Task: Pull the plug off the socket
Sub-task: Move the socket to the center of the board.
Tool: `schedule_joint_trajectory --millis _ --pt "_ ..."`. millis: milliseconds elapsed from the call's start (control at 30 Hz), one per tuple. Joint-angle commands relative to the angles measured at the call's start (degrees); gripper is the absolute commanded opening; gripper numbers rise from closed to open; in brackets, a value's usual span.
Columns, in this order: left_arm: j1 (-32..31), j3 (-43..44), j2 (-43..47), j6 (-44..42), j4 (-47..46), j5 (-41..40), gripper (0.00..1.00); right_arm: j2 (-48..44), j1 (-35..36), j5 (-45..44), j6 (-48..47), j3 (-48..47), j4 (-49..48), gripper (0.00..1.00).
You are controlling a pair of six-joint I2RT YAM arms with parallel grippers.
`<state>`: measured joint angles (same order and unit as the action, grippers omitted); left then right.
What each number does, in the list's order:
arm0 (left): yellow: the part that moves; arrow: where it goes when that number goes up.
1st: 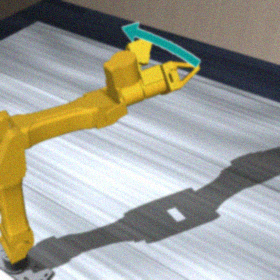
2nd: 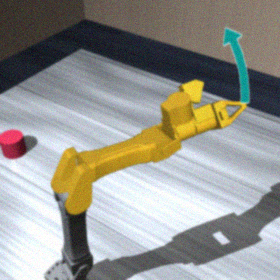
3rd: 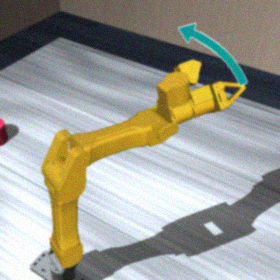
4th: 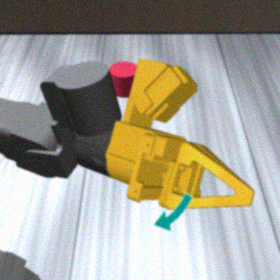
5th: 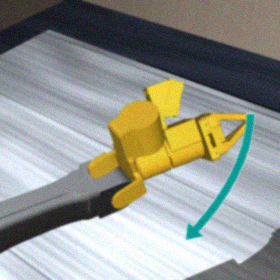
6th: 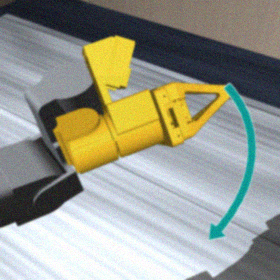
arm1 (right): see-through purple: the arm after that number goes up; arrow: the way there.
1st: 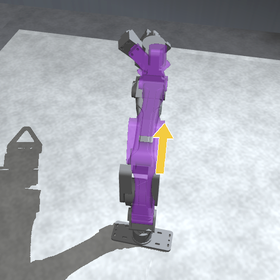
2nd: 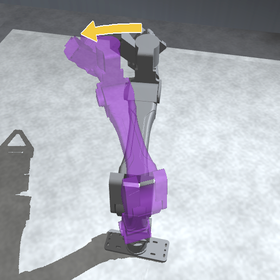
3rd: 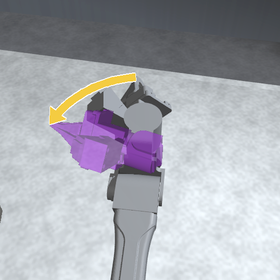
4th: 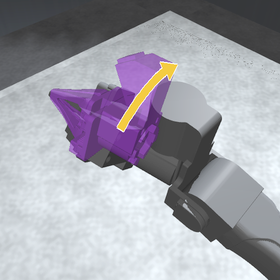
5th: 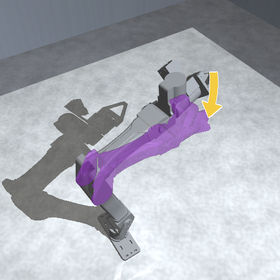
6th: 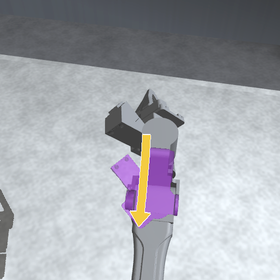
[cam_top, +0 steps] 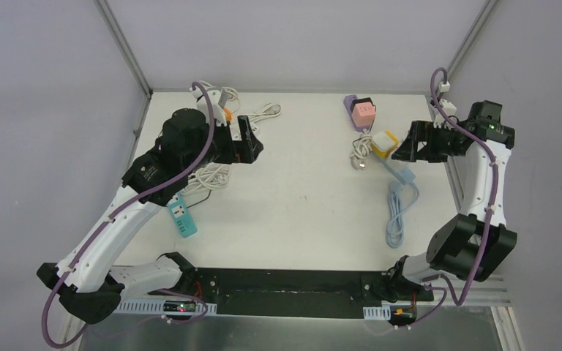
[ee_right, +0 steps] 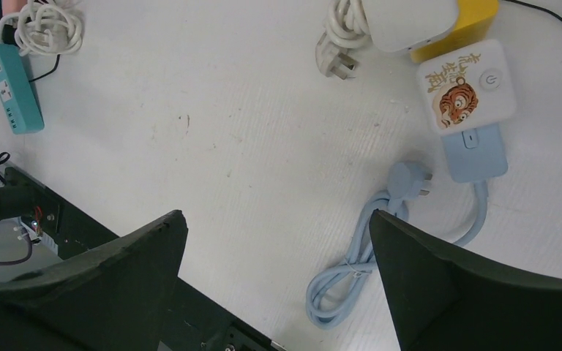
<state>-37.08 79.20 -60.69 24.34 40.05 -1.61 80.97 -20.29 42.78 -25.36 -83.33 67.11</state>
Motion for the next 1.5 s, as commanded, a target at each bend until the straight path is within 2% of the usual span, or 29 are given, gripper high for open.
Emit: schedule_joint_trajectory --millis 0,300,500,667,1133,1467 --pt "0.0 -3.8 0.3 -1.7 -6.6 -0.7 0.99 4.3 -1.3 0.3 0.2 -2.1 -3.8 1.0" --pt "0.0 -10.0 0.1 0.4 -10.4 -1.2 0.99 4.3 -1.9 -3.5 -1.1 0.2 -10.1 1.0" --pt "0.0 -11.0 -1.4 -1.1 -11.4 -1.0 0.99 5.5 -2.0 -5.3 -5.2 1.8 -11.8 1.0" --pt "0.0 -10.6 -4.2 -2.8 -11.9 0.5 0.99 6.2 -2.2 -6.1 -10.1 5.6 -17.0 1.0" --pt "0.0 -9.4 -9.0 -2.1 -12.4 5.1 0.99 13.4 -2.2 -6.6 -17.8 8.4 -22.1 1.0" --pt "0.0 -11.3 -6.7 -2.0 -12.4 5.5 0.99 16.2 -2.2 -8.1 -18.9 11.1 -26.9 1.0"
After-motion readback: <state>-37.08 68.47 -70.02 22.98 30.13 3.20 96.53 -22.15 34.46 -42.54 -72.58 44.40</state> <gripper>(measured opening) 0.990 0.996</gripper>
